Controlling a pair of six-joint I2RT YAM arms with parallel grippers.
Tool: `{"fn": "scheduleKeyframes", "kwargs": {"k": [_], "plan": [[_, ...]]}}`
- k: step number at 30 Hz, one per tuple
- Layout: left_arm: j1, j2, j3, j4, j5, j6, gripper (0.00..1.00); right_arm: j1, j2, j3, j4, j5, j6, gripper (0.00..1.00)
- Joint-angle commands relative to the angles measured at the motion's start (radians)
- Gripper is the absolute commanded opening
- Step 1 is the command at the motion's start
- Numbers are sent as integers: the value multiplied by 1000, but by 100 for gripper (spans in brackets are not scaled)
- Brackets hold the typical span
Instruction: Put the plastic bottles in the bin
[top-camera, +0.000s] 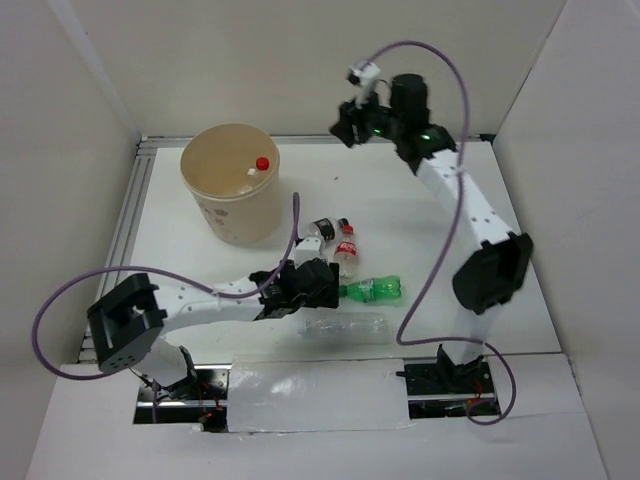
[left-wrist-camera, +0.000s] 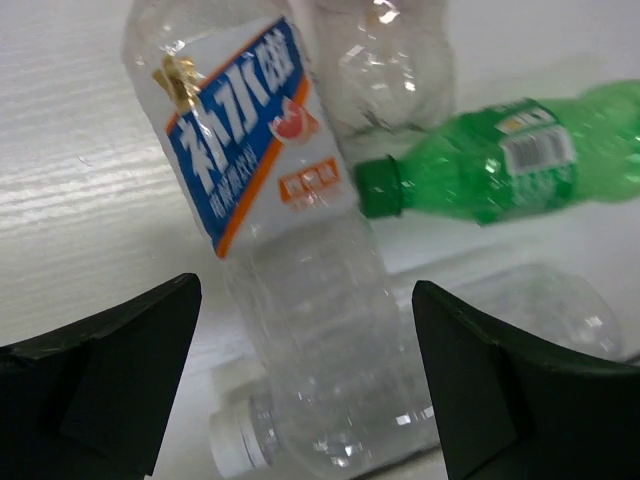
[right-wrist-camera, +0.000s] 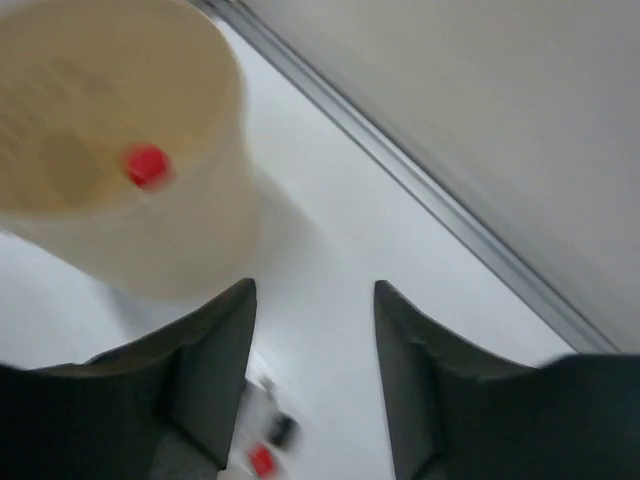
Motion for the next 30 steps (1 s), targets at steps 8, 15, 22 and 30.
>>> {"fn": "scheduleKeyframes", "kwargs": {"k": [8,15,22,30], "plan": [[23,215,129,-46,9,9,68,-255,-451,-600,-151,-154,-100,94],[-48,85,196,-179,-110,74,19,-338,-569,-785,-220,-253,-188,35],[-19,-171,352,-230,-273,236,16,-369,-634,-937,-257,-285,-292,71],[352,-245,455,-94,-256,448,23,-360,-643,-998,-293,-285,-378,30]]}}
